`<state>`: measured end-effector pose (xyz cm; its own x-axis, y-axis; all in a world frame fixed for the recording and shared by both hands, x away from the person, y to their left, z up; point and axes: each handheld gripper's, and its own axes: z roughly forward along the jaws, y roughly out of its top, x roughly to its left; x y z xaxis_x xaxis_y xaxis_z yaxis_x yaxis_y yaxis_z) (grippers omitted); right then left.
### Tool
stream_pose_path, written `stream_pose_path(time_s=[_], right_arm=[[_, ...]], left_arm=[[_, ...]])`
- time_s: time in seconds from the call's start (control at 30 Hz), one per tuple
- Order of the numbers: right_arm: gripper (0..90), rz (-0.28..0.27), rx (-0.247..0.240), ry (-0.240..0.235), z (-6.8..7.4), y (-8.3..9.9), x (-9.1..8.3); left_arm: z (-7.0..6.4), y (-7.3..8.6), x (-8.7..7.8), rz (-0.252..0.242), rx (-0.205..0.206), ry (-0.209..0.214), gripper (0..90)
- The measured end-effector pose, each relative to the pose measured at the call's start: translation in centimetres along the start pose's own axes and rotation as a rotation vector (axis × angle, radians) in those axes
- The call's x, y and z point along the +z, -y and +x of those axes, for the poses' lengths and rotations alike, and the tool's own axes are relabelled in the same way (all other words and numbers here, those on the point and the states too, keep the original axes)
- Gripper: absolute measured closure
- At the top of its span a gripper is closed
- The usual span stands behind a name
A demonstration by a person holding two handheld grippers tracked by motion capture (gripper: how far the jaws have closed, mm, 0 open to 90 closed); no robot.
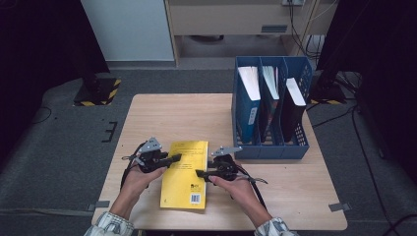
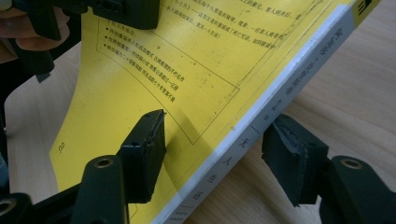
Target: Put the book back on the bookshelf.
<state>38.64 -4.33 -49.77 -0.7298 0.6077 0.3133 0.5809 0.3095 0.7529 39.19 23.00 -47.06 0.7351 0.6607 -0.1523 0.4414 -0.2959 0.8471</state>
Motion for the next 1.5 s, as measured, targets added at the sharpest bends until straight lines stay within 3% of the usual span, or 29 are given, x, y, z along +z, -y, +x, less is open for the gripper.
stream_pose_path(time_s=[0.17,0.83,1.1,1.5], right_arm=[[44.9,-0.008,-0.002,0.012,0.0,-0.9,-0.2],[51.3,-0.018,-0.046,0.073,-0.2,-3.1,-0.9],[52.8,-0.033,-0.054,0.08,-0.4,-3.6,-1.0],[58.4,-0.083,-0.07,0.137,-1.8,-5.9,-1.4]], left_arm=[[0.0,-0.5,-0.4,-0.023,-0.001,-0.01,77.3],[-0.6,-2.9,-1.1,-0.029,0.046,-0.041,78.3],[-0.4,-3.3,-1.0,-0.036,0.05,-0.047,78.7],[0.5,-5.6,-0.2,-0.069,0.077,-0.067,79.3]])
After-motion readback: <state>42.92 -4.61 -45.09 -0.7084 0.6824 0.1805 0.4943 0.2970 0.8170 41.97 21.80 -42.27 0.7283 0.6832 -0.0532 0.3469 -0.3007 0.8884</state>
